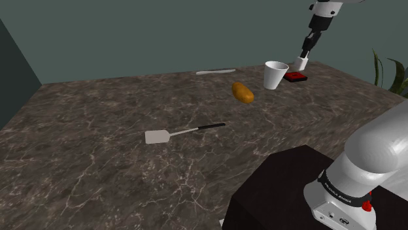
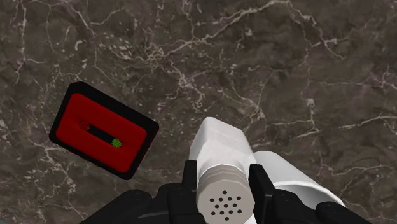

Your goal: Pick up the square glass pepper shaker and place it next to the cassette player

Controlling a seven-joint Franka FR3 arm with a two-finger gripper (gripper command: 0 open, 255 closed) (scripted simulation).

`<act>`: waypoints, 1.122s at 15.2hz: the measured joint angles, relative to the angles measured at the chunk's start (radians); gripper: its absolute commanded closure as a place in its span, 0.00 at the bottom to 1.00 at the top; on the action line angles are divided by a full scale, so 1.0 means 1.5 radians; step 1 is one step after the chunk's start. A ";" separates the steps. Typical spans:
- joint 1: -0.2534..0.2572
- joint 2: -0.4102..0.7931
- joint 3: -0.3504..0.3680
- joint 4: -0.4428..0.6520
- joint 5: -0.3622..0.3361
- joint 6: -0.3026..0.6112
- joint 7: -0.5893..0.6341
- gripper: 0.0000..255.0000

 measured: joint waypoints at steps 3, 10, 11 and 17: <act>-0.001 0.001 -0.002 -0.026 -0.001 0.027 -0.001 1.00; -0.002 0.008 -0.006 -0.083 0.000 0.091 -0.001 1.00; -0.002 0.012 -0.007 -0.090 0.001 0.100 -0.001 1.00; -0.003 0.027 -0.013 -0.129 0.005 0.154 -0.007 1.00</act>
